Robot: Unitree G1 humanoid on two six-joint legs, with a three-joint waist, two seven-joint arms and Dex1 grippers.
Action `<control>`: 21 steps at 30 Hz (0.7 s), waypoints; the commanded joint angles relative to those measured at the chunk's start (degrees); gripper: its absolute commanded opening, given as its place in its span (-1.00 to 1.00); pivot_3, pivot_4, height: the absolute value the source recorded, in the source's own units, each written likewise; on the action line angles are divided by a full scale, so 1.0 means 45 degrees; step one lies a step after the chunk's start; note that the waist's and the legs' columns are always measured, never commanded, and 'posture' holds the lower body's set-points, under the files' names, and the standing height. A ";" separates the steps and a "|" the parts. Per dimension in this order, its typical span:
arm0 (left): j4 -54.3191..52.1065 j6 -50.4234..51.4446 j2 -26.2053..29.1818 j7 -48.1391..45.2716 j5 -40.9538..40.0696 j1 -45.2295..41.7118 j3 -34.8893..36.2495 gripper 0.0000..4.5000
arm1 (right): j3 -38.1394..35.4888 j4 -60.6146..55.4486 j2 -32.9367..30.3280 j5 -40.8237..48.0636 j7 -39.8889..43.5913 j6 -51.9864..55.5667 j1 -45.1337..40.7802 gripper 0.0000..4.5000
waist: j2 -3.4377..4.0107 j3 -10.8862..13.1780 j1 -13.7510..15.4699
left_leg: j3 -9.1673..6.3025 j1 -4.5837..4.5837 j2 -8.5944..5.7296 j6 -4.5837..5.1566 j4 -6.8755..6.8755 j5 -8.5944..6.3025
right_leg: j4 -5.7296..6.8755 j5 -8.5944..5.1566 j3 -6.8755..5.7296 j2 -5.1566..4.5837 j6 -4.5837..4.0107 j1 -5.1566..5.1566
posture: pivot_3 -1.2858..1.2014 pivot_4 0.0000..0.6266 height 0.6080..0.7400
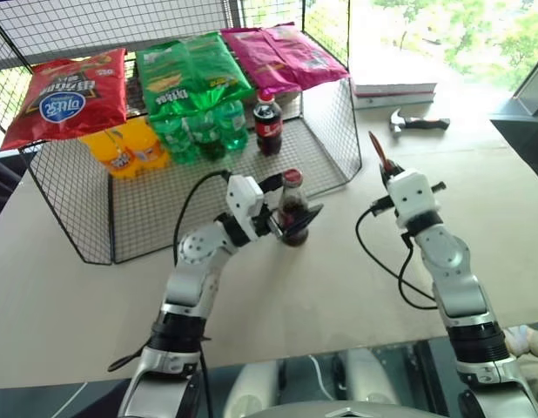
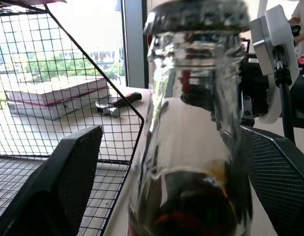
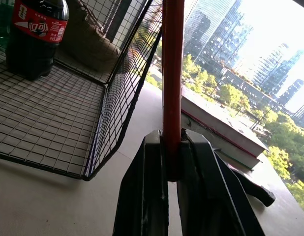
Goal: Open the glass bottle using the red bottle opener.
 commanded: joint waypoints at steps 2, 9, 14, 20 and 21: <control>-0.0609 0.0071 -0.0068 -0.0072 -0.0580 -0.0162 0.0126 0.99 | -0.0117 -0.0249 0.0049 -0.0040 -0.0166 -0.0309 -0.0004 -1.00 | 0.0000 0.0000 0.0000 | 0.0001 0.0000 0.0000 0.0000 0.0007 0.0000 | 0.0007 0.0000 0.0001 0.0000 0.0000 0.0000 | 0.03 -0.52 1.00; -0.0456 0.0120 -0.0060 -0.0230 -0.0559 -0.0382 -0.0028 0.99 | -0.0140 -0.0226 0.0031 -0.0099 -0.0202 -0.0338 0.0016 -1.00 | -0.0001 -0.0001 -0.0003 | 0.0003 0.0004 -0.0002 0.0001 0.0027 0.0000 | 0.0028 0.0000 0.0003 0.0002 0.0000 0.0002 | 0.03 -0.52 1.00; -0.0157 -0.0131 -0.0074 -0.0323 -0.0234 -0.0475 -0.0156 0.99 | -0.0134 -0.0247 0.0046 -0.0191 -0.0249 -0.0346 0.0001 -1.00 | -0.0001 -0.0001 -0.0002 | 0.0006 0.0005 -0.0002 0.0001 0.0027 0.0000 | 0.0030 0.0000 0.0006 0.0003 0.0000 0.0002 | 0.03 -0.52 1.00; 0.0214 -0.0412 -0.0272 -0.0386 -0.0223 -0.0573 -0.0209 0.99 | -0.0160 -0.0249 0.0051 -0.0246 -0.0256 -0.0374 0.0012 -1.00 | -0.0001 -0.0001 -0.0003 | 0.0006 0.0006 -0.0002 0.0001 0.0028 0.0000 | 0.0031 0.0000 0.0008 0.0004 0.0000 0.0003 | 0.03 -0.52 1.00; 0.0254 -0.0435 -0.0293 -0.0392 -0.0222 -0.0582 -0.0209 0.76 | -0.0162 -0.0239 0.0056 -0.0253 -0.0263 -0.0381 0.0019 -1.00 | -0.0001 -0.0001 -0.0002 | 0.0006 0.0006 -0.0002 0.0001 0.0028 0.0000 | 0.0031 0.0000 0.0008 0.0003 0.0000 0.0003 | 0.03 -0.52 1.00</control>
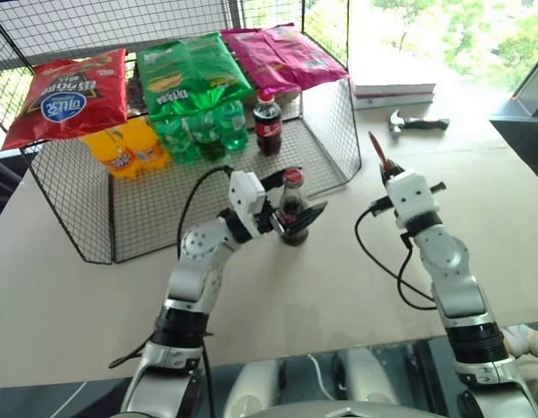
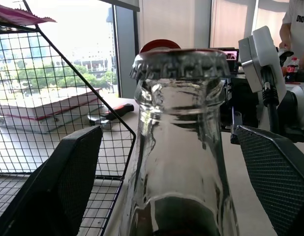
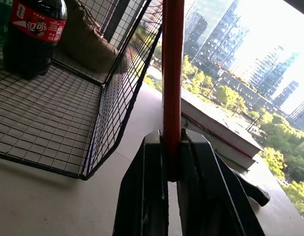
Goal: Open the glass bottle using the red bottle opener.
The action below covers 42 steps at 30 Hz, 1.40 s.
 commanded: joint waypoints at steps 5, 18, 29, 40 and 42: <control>0.0142 -0.0379 -0.0142 -0.0050 -0.0044 -0.0218 0.0011 -0.10 | -0.0099 -0.0232 0.0052 -0.0027 -0.0181 -0.0323 -0.0022 -1.00 | -0.0002 -0.0007 0.0017 | -0.0001 0.0001 0.0000 0.0000 0.0001 0.0000 | 0.0001 0.0000 0.0000 0.0000 0.0000 0.0002 | 0.03 -0.52 1.00; 0.0525 -0.0488 0.0079 -0.0134 0.0086 -0.0144 -0.0077 -0.42 | 0.1435 -0.0632 -0.0063 -0.0839 0.0865 -0.0627 -0.0853 -1.00 | 0.0009 -0.0020 -0.0020 | -0.0010 0.0228 0.0011 0.0060 -0.0003 -0.0035 | -0.0023 -0.0007 -0.0004 0.0026 0.0000 0.0232 | 0.03 -0.52 1.00; 0.0776 -0.0408 0.0184 0.0126 0.0260 -0.0227 -0.0033 -0.42 | 0.1870 -0.0341 0.0230 -0.1132 0.0769 -0.0979 -0.1295 -1.00 | 0.0006 -0.0023 -0.0001 | -0.0016 0.0228 0.0011 0.0051 -0.0003 -0.0031 | -0.0030 -0.0006 0.0001 0.0025 0.0000 0.0234 | 0.03 -0.52 1.00; 0.0790 -0.0336 -0.0060 0.0122 -0.0217 -0.0567 0.0293 0.55 | 0.1561 -0.0160 0.0154 -0.1025 0.0655 -0.1034 -0.1246 -1.00 | 0.0006 -0.0014 -0.0010 | -0.0020 0.0180 0.0014 0.0012 -0.0022 -0.0008 | -0.0047 -0.0006 -0.0001 0.0027 0.0000 0.0193 | 0.03 -0.52 1.00; 0.0733 -0.0313 -0.0042 0.0095 -0.0219 -0.0530 0.0292 0.55 | 0.1526 -0.0121 0.0142 -0.1001 0.0642 -0.1052 -0.1234 -1.00 | 0.0007 -0.0013 -0.0010 | -0.0020 0.0172 0.0014 0.0009 -0.0034 -0.0006 | -0.0063 -0.0005 -0.0001 0.0027 0.0000 0.0185 | 0.03 -0.52 1.00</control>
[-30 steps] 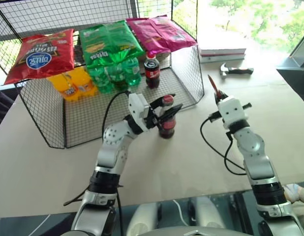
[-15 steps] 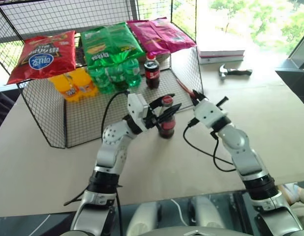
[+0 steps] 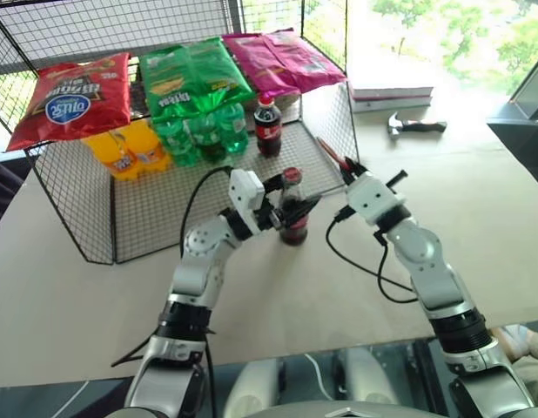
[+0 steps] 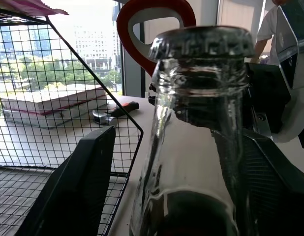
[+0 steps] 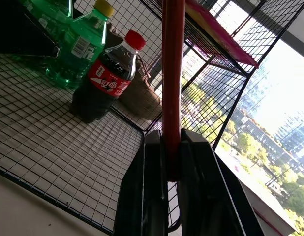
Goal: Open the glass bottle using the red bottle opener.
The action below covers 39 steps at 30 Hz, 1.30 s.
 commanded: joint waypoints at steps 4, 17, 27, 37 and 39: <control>-0.0522 0.0028 0.0065 -0.0118 -0.0183 -0.0014 0.0059 0.55 | -0.0433 -0.0133 -0.0045 0.0201 -0.0145 -0.0345 -0.0132 -1.00 | 0.0000 0.0000 0.0002 | -0.0003 -0.0013 0.0001 0.0000 -0.0007 0.0000 | -0.0015 0.0000 -0.0004 -0.0001 0.0000 -0.0009 | 0.03 -0.52 1.00; -0.0361 -0.0013 0.0072 -0.0275 -0.0067 0.0013 0.0049 -0.01 | -0.0166 0.0062 -0.0180 -0.0121 0.0024 -0.0923 -0.0388 -1.00 | 0.0002 0.0001 0.0000 | -0.0003 -0.0014 0.0002 0.0003 -0.0009 -0.0002 | -0.0019 0.0000 -0.0005 0.0000 0.0000 -0.0009 | 0.03 -0.52 1.00; -0.0125 -0.0164 0.0095 -0.0246 0.0181 0.0040 0.0022 -0.01 | 0.0689 0.0332 -0.0635 -0.0970 0.0407 -0.2181 -0.0514 -1.00 | 0.0001 0.0001 -0.0003 | -0.0002 -0.0012 0.0002 0.0003 -0.0010 -0.0002 | -0.0020 0.0000 -0.0005 0.0001 0.0000 -0.0009 | 0.03 -0.52 1.00; -0.0154 -0.0103 0.0081 -0.0238 0.0192 0.0047 0.0023 -0.01 | 0.1625 0.1166 -0.0805 -0.2528 -0.0015 -0.3347 -0.0877 -1.00 | 0.0001 0.0000 -0.0001 | -0.0001 -0.0007 0.0002 -0.0001 -0.0009 0.0001 | -0.0019 0.0000 -0.0005 0.0001 0.0000 -0.0005 | 0.03 -0.52 1.00; -0.0156 -0.0083 0.0084 -0.0247 0.0198 0.0044 0.0018 -0.01 | 0.1800 0.1455 -0.0705 -0.2810 -0.0247 -0.3632 -0.1058 -1.00 | 0.0001 0.0000 -0.0001 | 0.0001 -0.0006 0.0002 -0.0002 -0.0009 0.0002 | -0.0020 0.0000 -0.0004 0.0001 0.0000 -0.0005 | 0.03 -0.52 1.00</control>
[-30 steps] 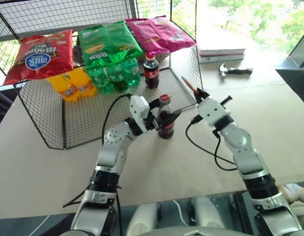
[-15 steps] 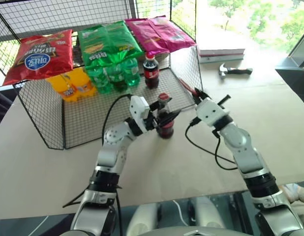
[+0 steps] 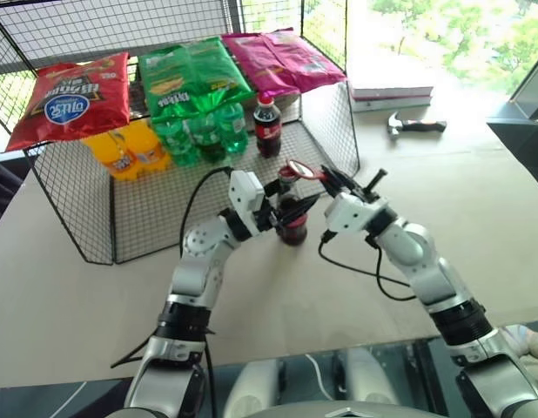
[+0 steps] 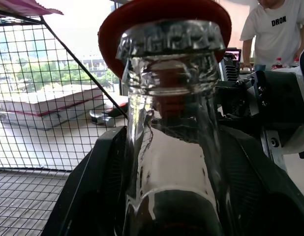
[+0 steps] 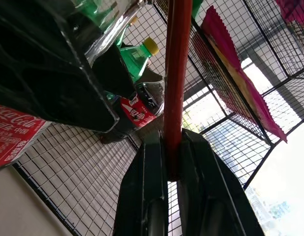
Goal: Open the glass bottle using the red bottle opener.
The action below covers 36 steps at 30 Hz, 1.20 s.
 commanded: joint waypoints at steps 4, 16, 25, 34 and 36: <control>-0.0262 0.0064 0.0142 0.0038 0.0021 0.0081 0.0028 -0.01 | 0.0797 0.0496 0.0433 -0.0512 -0.0339 -0.1071 -0.0374 -1.00 | 0.0000 -0.0001 -0.0019 | 0.0005 0.0010 0.0007 0.0000 -0.0002 0.0000 | 0.0000 0.0000 0.0001 0.0005 -0.0001 0.0004 | 0.03 -0.52 1.00; -0.0234 0.0164 0.0245 0.0036 -0.0073 0.0095 0.0017 -0.01 | 0.1323 0.0868 0.0178 -0.0934 0.0032 -0.2074 -0.0880 -1.00 | 0.0000 -0.0001 -0.0011 | 0.0005 0.0012 0.0005 0.0002 -0.0001 -0.0001 | 0.0000 0.0000 0.0004 0.0002 0.0000 0.0009 | 0.03 -0.52 1.00; -0.0457 0.0363 0.0241 0.0104 -0.0082 0.0250 -0.0019 -0.01 | 0.1635 0.1261 0.0234 -0.1111 0.0186 -0.2876 -0.1343 -1.00 | 0.0000 -0.0001 0.0006 | 0.0001 0.0015 0.0005 0.0002 -0.0001 -0.0001 | 0.0000 0.0000 0.0002 0.0002 -0.0001 0.0015 | 0.03 -0.52 1.00; -0.0421 0.0421 0.0116 0.0118 -0.0056 0.0308 -0.0143 -0.01 | 0.1202 0.2104 -0.1281 -0.1358 0.0318 -0.4244 -0.2466 -1.00 | 0.0001 -0.0001 0.0009 | -0.0001 0.0019 0.0001 0.0008 -0.0002 -0.0004 | -0.0005 -0.0001 0.0000 0.0000 -0.0001 0.0024 | 0.03 -0.52 1.00; -0.0361 0.0399 0.0045 0.0134 -0.0016 0.0289 -0.0187 -0.01 | 0.1098 0.2411 -0.1666 -0.1435 0.0282 -0.4655 -0.2797 -1.00 | 0.0001 -0.0001 0.0011 | -0.0002 0.0019 0.0002 0.0006 -0.0006 -0.0004 | -0.0007 -0.0001 -0.0001 0.0000 -0.0001 0.0023 | 0.03 -0.52 1.00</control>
